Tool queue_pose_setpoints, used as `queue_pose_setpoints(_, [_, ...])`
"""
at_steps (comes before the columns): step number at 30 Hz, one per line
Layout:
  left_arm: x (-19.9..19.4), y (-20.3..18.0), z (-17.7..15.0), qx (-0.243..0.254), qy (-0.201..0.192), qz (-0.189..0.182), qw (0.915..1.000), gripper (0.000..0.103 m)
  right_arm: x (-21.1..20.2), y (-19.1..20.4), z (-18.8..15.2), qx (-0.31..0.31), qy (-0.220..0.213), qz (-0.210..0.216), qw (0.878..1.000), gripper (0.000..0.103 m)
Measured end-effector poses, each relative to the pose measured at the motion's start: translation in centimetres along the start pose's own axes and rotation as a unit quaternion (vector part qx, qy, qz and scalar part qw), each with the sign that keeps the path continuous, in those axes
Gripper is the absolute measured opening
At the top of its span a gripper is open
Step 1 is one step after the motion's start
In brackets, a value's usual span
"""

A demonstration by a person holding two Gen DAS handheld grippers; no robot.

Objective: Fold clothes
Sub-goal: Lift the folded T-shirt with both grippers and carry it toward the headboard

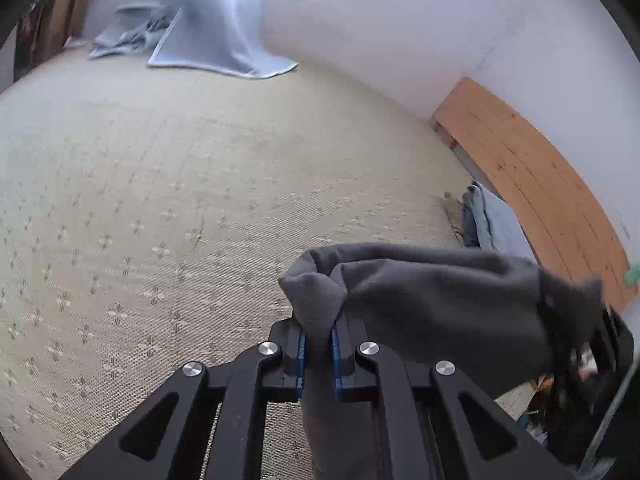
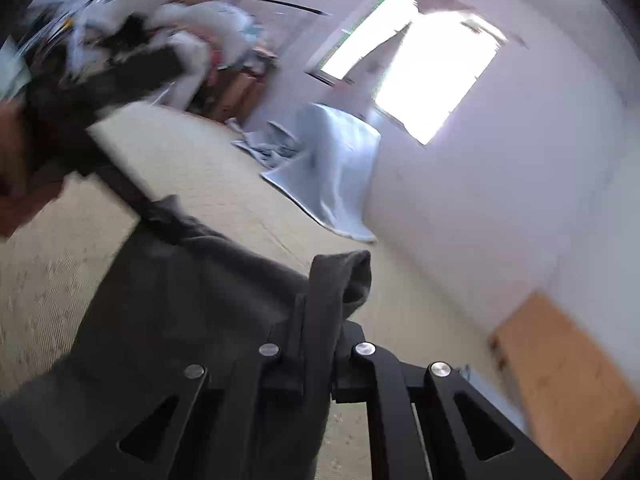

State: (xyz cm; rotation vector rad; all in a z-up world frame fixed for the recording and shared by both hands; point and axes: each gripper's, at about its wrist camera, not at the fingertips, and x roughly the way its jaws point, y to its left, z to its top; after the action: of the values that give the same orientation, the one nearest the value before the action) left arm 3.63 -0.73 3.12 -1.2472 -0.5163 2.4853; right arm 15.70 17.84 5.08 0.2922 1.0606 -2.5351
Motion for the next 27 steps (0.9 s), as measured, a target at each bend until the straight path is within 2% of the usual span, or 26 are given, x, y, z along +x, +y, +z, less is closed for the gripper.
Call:
queue_pose_setpoints(6, [0.7, 0.9, -0.5, -0.012, 0.008, 0.007, 0.9999, 0.009, -1.0, 3.3, 0.3, -0.058, -0.019, 0.021, 0.998, 0.006])
queue_pose_setpoints(20, [1.6, 1.9, -0.7, -0.041, 0.017, 0.006, 0.999, 0.009, -0.9, 6.2, -0.1, -0.142, -0.043, 0.035, 0.988, 0.007])
queue_pose_setpoints(27, [1.8, 1.5, -0.5, -0.036, 0.017, 0.008, 0.9992, 0.009, -0.3, 5.6, 0.0, -0.136, -0.049, 0.025, 0.989, 0.007])
